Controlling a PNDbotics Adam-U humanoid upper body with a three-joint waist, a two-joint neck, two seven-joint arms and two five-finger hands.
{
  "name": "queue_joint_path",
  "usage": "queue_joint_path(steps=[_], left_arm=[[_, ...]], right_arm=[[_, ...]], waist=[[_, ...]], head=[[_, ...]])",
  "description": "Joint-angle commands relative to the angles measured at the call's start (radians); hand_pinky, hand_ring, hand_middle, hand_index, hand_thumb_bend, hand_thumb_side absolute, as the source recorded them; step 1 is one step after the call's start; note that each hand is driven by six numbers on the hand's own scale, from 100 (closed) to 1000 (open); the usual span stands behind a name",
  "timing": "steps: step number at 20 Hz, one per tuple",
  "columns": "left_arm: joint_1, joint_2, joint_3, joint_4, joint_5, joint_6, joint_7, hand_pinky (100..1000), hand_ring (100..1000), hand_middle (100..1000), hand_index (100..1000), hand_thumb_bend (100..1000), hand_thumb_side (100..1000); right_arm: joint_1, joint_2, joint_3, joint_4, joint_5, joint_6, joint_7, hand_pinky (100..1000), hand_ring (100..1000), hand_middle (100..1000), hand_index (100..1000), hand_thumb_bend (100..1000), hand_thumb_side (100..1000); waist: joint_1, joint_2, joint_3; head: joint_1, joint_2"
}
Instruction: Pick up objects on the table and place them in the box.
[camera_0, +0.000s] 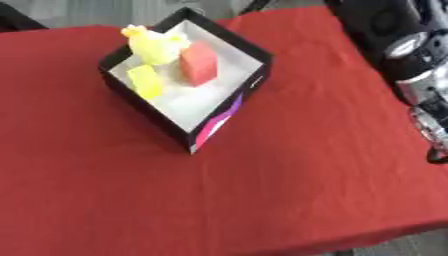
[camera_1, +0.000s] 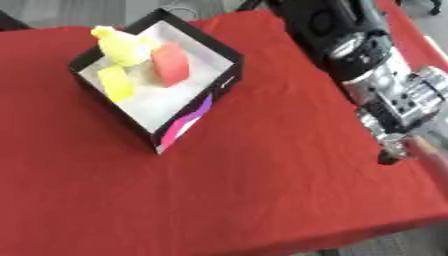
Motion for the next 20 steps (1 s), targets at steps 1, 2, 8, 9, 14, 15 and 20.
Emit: queue_joint_path(steps=[1, 2, 8, 9, 14, 15, 20], left_arm=[[0.003, 0.042, 0.027, -0.011, 0.004, -0.002, 0.018, 936, 673, 718, 854, 205, 660], [0.006, 0.045, 0.029, -0.011, 0.005, -0.002, 0.019, 936, 673, 718, 855, 205, 660], [0.001, 0.038, 0.02, -0.014, 0.008, -0.001, 0.005, 937, 671, 717, 855, 203, 665], [-0.001, 0.037, 0.018, -0.015, 0.007, -0.001, 0.002, 937, 671, 717, 855, 202, 666], [0.0, 0.03, 0.016, -0.012, 0.004, 0.003, -0.002, 938, 669, 716, 853, 200, 672], [-0.001, 0.028, 0.016, -0.011, 0.004, 0.003, -0.003, 938, 669, 716, 853, 199, 673], [-0.002, 0.028, 0.01, -0.009, 0.0, 0.004, -0.009, 937, 668, 716, 854, 198, 673]], right_arm=[[-0.004, 0.046, 0.014, -0.009, 0.032, -0.01, 0.024, 778, 606, 403, 512, 151, 100], [0.011, 0.066, 0.02, 0.001, 0.035, -0.01, 0.036, 781, 604, 401, 512, 128, 100], [0.102, 0.146, 0.029, 0.09, 0.101, -0.011, 0.068, 786, 601, 401, 513, 100, 100], [0.119, 0.151, 0.027, 0.112, 0.115, -0.013, 0.069, 787, 602, 401, 513, 100, 100], [0.179, 0.149, 0.028, 0.179, 0.179, -0.048, 0.066, 789, 616, 422, 532, 100, 100], [0.185, 0.148, 0.028, 0.188, 0.188, -0.055, 0.067, 795, 628, 442, 553, 105, 100], [0.196, 0.134, 0.016, 0.208, 0.197, -0.07, 0.094, 900, 810, 775, 837, 240, 416]], waist=[[-0.012, -0.038, 0.005], [-0.012, -0.037, 0.008], [-0.006, -0.024, 0.025], [-0.005, -0.021, 0.027], [-0.003, -0.008, 0.028], [-0.002, -0.007, 0.027], [0.0, -0.005, 0.025]], head=[[-0.006, -0.001], [-0.006, -0.001], [-0.02, -0.001], [-0.022, -0.001], [-0.025, -0.001], [-0.025, -0.001], [-0.024, -0.001]])
